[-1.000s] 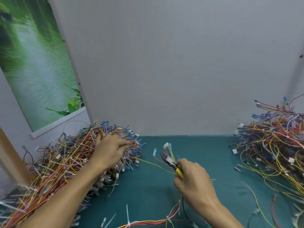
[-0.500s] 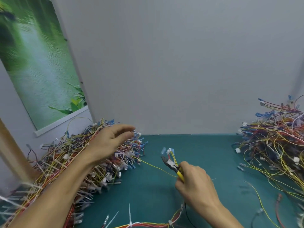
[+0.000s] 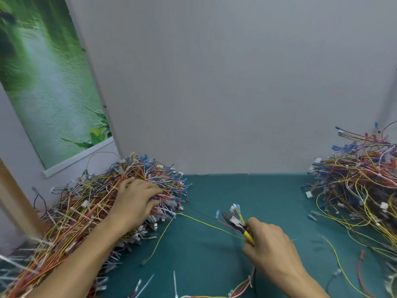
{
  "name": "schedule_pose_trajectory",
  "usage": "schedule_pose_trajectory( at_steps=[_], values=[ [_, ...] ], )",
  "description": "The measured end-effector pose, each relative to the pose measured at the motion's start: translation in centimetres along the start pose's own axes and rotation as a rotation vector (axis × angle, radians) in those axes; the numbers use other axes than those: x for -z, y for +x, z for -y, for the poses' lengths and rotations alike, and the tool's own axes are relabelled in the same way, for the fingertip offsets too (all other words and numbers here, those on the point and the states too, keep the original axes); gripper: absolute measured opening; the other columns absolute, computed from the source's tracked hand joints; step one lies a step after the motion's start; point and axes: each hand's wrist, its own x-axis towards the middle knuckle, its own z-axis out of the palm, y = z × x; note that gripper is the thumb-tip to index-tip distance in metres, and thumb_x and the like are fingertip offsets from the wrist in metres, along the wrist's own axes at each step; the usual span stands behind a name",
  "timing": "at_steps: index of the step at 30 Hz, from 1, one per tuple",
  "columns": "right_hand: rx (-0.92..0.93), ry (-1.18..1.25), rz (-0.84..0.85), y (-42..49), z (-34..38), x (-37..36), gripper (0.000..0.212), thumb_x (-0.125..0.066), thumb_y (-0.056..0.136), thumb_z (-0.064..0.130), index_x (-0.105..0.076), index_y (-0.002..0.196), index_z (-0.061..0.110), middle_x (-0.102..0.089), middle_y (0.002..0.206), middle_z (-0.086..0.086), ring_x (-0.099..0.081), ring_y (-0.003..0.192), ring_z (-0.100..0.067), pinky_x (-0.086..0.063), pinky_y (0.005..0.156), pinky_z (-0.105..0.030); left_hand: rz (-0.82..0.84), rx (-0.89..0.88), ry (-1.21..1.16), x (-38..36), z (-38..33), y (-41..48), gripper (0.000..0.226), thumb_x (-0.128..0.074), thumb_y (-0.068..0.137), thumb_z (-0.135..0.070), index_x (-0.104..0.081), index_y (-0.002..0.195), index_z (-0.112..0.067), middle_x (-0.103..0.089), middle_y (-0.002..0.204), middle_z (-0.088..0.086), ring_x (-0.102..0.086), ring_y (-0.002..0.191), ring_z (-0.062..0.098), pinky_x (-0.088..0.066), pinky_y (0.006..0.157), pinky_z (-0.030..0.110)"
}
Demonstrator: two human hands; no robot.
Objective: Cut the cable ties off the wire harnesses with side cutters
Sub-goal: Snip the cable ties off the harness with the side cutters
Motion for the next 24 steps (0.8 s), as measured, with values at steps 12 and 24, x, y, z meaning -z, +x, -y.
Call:
schedule_pose_trajectory(
  at_steps=[12, 24],
  values=[
    [0.06, -0.096, 0.004, 1.3, 2.7, -0.8, 0.035, -0.043, 0.084, 0.013, -0.014, 0.067, 0.022, -0.029, 0.068, 0.003, -0.036, 0.079, -0.029, -0.025, 0.063, -0.035, 0.074, 0.05, -0.332, 0.7, 1.0, 0.9, 0.02, -0.04, 0.096, -0.027, -0.059, 0.092, -0.03, -0.066, 0.096, -0.015, -0.051, 0.12, 0.026, -0.02, 0.115, 0.055],
    [0.038, -0.133, -0.019, 2.0, 1.2, -0.2, 0.012, -0.043, 0.085, 0.015, -0.032, 0.085, 0.019, -0.038, 0.075, 0.001, -0.043, 0.08, -0.029, -0.026, 0.062, -0.035, 0.117, -0.024, -0.365, 0.7, 1.7, 1.1, 0.017, -0.068, 0.085, -0.014, -0.064, 0.084, -0.031, -0.058, 0.082, -0.023, -0.053, 0.079, -0.01, -0.043, 0.078, 0.014]
  ],
)
